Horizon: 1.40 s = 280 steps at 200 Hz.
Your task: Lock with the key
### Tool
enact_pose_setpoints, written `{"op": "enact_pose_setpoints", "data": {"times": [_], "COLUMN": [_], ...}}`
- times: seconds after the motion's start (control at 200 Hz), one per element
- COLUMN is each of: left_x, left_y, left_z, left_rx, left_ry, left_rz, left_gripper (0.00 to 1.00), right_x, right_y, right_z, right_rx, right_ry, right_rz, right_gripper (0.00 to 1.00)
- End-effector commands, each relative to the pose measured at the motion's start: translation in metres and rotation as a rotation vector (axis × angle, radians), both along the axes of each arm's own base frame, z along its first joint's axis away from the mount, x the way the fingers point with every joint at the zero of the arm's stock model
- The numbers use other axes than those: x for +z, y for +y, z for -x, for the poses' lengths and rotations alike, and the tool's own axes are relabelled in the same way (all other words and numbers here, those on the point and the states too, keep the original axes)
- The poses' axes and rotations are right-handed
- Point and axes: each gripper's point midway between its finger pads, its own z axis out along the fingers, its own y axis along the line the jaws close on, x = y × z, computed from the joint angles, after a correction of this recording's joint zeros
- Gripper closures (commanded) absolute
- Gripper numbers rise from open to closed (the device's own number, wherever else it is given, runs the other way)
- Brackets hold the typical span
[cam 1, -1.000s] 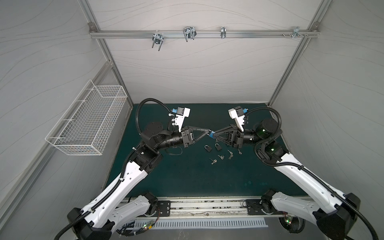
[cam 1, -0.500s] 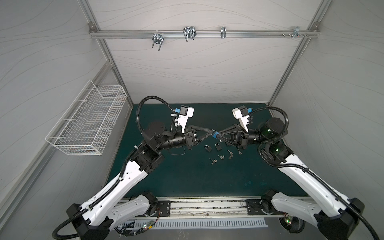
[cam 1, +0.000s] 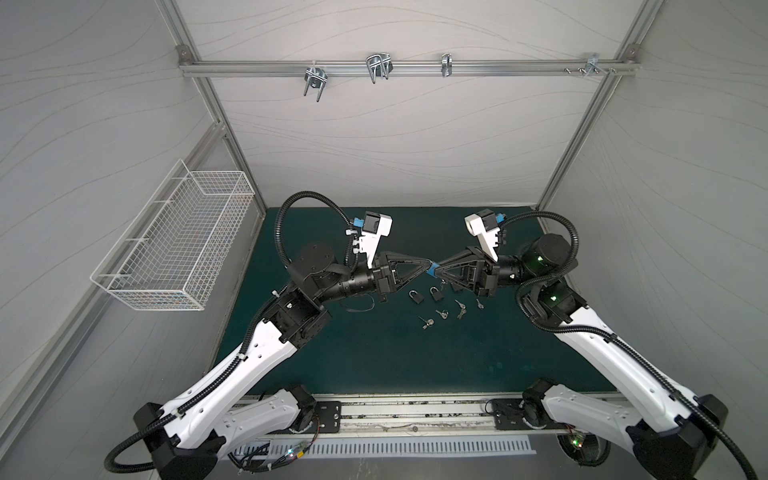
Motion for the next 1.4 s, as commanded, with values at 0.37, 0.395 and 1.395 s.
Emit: {"op": "enact_pose_setpoints", "data": {"times": [0.37,0.395,1.395], "left_x": [-0.002,0.0,0.001], "left_y": [0.029,0.03,0.029], "left_z": [0.0,0.0,-0.003], "left_rx": [0.03,0.033,0.038], "left_ry": [0.105,0.1,0.115], "left_rz": [0.005,0.009,0.001], "left_gripper": [1.0,1.0,1.0], "right_x": [-0.01,-0.012,-0.027], "right_y": [-0.009,-0.009,-0.003], "right_z": [-0.005,-0.004,0.002], "right_rx": [-0.14,-0.135,-0.101], "right_ry": [-0.088,-0.087,-0.143], "right_rz": [0.014,0.02,0.093], "right_gripper": [1.0,1.0,0.7]}}
